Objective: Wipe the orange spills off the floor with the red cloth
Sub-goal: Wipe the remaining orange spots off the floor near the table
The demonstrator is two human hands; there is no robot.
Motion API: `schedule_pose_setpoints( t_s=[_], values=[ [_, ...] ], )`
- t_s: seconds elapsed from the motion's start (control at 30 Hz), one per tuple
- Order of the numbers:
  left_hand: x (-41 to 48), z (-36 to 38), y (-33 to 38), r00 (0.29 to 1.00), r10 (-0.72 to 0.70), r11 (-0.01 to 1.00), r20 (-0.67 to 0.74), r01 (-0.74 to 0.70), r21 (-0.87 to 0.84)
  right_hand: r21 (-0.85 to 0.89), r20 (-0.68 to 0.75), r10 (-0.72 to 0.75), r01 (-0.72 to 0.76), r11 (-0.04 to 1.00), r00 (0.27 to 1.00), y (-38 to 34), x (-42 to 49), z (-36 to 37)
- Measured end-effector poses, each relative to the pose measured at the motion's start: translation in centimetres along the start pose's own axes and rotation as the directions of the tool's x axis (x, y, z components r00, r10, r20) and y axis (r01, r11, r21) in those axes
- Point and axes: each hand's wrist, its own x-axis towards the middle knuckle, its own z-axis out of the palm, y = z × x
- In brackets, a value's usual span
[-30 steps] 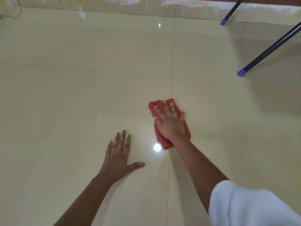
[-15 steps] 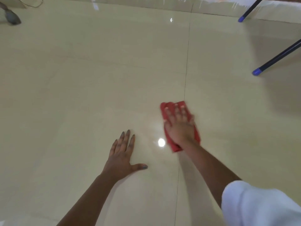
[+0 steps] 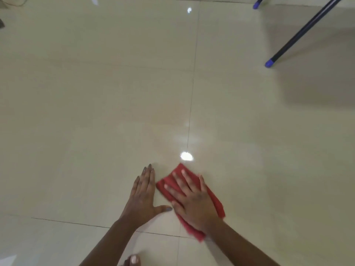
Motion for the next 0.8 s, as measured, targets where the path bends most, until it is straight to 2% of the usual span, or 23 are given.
schedule_pose_setpoints(
  t_s=[0.03,0.1,0.13,0.2,0.23,0.27,0.33,0.37,0.4,0.43,0.5,0.57,0.6,0.67,0.7,0.77,0.8],
  values=[
    [-0.6,0.3,0.6,0.999,0.031,0.999,0.015,-0.032,0.016,0.019,-0.006,-0.008,0.008,1.0,1.0,0.5,-2.7,0.0],
    [-1.6,1.2,2.1,0.995,0.094,0.994,0.045,-0.096,0.057,0.002,-0.063,0.158,-0.158,0.987,0.986,3.6,-6.7,0.8],
    [-1.8,1.5,2.7,0.994,0.097,0.993,0.052,-0.1,0.064,-0.005,-0.07,0.319,-0.32,0.947,0.945,5.6,-7.7,0.7],
    [-1.4,2.3,4.6,0.988,0.145,0.985,0.055,-0.15,0.088,0.034,-0.096,0.638,-0.638,0.769,0.764,8.6,-8.5,-0.1],
    [-1.0,2.5,5.3,0.979,0.194,0.973,0.057,-0.2,0.112,0.073,-0.087,0.688,-0.684,0.725,0.72,8.4,-8.5,-0.3],
    [-0.6,2.7,6.1,0.968,0.239,0.96,0.076,-0.247,0.13,0.092,-0.071,0.67,-0.664,0.742,0.739,7.3,-8.7,-0.2],
    [0.0,3.2,8.1,0.945,0.309,0.937,0.103,-0.321,0.139,0.058,-0.06,0.481,-0.478,0.876,0.875,4.5,-10.7,0.2],
    [0.2,3.5,9.0,0.936,0.333,0.929,0.115,-0.347,0.133,0.032,-0.051,0.42,-0.419,0.907,0.906,4.3,-11.9,0.5],
    [0.4,3.9,10.0,0.925,0.36,0.917,0.123,-0.375,0.135,0.028,-0.055,0.44,-0.439,0.898,0.896,5.2,-13.2,0.7],
    [0.6,4.4,10.7,0.913,0.389,0.904,0.122,-0.404,0.139,0.05,-0.059,0.537,-0.535,0.844,0.842,6.5,-14.2,0.7],
    [1.1,5.3,11.9,0.897,0.43,0.887,0.103,-0.441,0.141,0.101,-0.077,0.777,-0.771,0.629,0.624,9.2,-15.4,0.5],
    [1.8,5.5,13.4,0.909,0.409,0.902,0.076,-0.416,0.119,0.179,-0.038,0.886,-0.869,0.461,0.462,10.3,-15.7,0.1],
    [2.2,5.3,14.2,0.92,0.388,0.917,0.045,-0.391,0.084,0.206,-0.004,0.899,-0.88,0.429,0.437,9.9,-15.4,-0.4],
    [2.8,4.6,16.2,0.95,0.311,0.95,-0.01,-0.311,-0.034,0.239,0.015,0.903,-0.878,0.414,0.43,8.8,-14.9,-0.8],
    [3.2,4.4,17.1,0.968,0.252,0.962,0.005,-0.25,-0.111,0.244,0.015,0.891,-0.866,0.436,0.453,8.5,-14.7,-0.9],
    [3.8,3.4,18.8,0.974,0.115,0.958,0.194,-0.057,-0.281,0.316,0.022,0.855,-0.814,0.487,0.519,8.2,-14.2,-1.6],
    [4.1,2.6,19.6,0.951,0.046,0.925,0.306,0.075,-0.372,0.423,0.046,0.834,-0.767,0.482,0.549,8.4,-13.8,-2.1]
  ],
)
